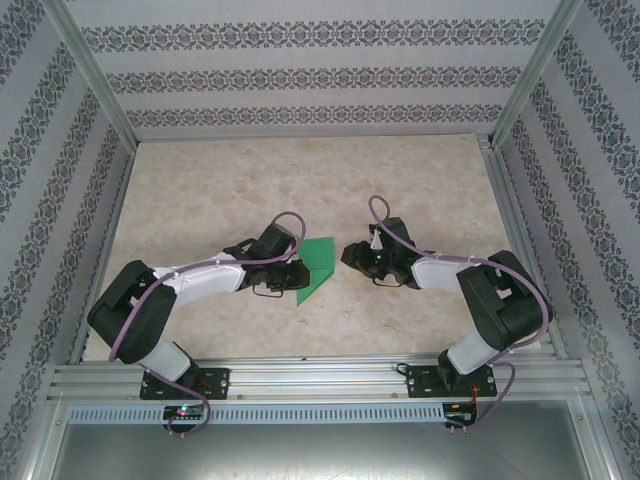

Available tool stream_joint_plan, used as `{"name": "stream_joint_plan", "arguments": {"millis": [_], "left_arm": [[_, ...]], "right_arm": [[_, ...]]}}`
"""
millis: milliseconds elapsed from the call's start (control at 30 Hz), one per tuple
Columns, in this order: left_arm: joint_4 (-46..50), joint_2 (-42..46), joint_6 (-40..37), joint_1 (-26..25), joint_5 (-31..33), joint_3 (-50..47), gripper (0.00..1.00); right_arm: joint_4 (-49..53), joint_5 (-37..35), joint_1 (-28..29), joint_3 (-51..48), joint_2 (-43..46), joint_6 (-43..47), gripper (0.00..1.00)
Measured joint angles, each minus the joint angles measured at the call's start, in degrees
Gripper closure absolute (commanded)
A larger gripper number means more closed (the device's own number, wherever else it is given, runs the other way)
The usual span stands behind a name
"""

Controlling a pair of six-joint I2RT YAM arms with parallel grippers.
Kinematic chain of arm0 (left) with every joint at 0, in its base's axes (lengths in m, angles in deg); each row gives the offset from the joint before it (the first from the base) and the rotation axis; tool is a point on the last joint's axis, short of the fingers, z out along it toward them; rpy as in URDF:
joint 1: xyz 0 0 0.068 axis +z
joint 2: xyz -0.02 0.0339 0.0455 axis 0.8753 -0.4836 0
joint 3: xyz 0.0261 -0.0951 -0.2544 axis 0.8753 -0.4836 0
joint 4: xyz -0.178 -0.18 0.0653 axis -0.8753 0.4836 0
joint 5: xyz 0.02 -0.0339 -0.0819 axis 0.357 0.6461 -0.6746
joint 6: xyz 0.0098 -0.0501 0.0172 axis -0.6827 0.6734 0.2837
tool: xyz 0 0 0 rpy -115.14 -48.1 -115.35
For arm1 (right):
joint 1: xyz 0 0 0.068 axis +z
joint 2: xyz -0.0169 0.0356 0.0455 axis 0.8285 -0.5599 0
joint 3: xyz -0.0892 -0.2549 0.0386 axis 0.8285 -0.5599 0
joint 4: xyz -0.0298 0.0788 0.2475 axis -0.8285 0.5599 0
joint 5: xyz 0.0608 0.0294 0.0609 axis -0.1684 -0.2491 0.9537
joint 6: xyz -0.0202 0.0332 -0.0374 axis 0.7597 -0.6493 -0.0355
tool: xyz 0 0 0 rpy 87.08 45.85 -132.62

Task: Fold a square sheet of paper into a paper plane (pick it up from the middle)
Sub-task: Third fold the triangle at the center of the table.

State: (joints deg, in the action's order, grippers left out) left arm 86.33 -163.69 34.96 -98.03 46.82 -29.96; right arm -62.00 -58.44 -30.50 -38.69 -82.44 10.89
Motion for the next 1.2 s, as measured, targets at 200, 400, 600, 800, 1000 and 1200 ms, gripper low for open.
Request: {"name": "stream_joint_plan", "arguments": {"millis": [200, 400, 600, 800, 1000, 1200], "left_arm": [[0.1, -2.6, -0.5, 1.2, 1.2, 1.4, 0.81], [0.3, -3.5, -0.4, 1.4, 1.4, 1.4, 0.81], [0.4, -3.5, -0.4, 1.4, 1.6, 1.4, 0.8], [0.4, -3.5, -0.5, 1.4, 1.6, 1.4, 0.78], [0.3, -3.1, -0.9, 1.3, 1.3, 1.0, 0.69], [0.4, -0.2, -1.6, 0.4, 2.2, -0.4, 0.58]], "right_arm": [[-1.2, 1.4, 2.0, 0.0, -0.6, -0.7, 0.53], [-3.0, 2.8, 3.2, 0.5, -3.5, -1.9, 0.53], [-4.3, 4.0, 4.4, 2.5, -5.7, -2.2, 0.54], [-4.7, 5.2, 4.5, 4.4, -7.3, -2.2, 0.58], [-4.7, 6.4, 4.4, 7.3, -9.4, -1.7, 0.59], [-4.1, 9.0, 4.0, 11.4, -13.9, 0.0, 0.64]]}}
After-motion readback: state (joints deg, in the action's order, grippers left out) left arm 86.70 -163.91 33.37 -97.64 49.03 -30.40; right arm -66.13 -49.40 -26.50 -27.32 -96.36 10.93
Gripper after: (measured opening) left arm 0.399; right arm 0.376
